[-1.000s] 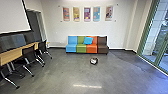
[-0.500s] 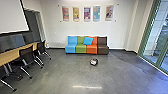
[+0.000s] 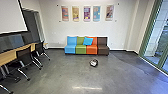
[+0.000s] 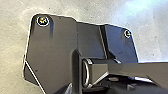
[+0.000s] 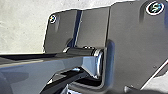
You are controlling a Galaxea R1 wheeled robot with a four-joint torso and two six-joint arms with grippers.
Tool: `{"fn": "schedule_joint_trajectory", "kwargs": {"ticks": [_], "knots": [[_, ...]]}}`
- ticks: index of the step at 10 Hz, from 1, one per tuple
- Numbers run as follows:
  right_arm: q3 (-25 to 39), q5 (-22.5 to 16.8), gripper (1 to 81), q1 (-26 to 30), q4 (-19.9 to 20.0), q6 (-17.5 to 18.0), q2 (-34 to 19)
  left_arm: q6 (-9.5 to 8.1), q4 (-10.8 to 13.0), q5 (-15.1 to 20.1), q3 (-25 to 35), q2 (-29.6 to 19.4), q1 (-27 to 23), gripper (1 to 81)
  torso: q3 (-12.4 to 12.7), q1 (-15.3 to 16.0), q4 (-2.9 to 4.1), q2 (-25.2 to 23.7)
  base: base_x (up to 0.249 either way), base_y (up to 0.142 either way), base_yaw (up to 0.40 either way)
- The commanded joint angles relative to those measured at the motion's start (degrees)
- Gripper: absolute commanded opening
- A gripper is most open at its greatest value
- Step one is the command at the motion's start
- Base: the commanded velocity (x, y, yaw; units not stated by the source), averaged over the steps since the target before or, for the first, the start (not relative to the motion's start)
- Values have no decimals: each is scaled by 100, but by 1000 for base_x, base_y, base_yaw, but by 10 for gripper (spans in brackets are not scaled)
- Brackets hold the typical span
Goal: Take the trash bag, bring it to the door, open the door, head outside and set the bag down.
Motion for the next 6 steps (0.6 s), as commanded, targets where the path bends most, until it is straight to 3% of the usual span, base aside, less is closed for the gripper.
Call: {"fn": "schedule_joint_trajectory", "kwargs": {"ticks": [1,6], "knots": [[71,-323,811,202,-38,-75,8,-23,61,247,66,11,-205,811,0,2,0,0,155,0,0],[36,-323,811,202,-12,-75,-10,-23,61,247,75,20,-214,811,0,0,0,0,156,0,0]]}}
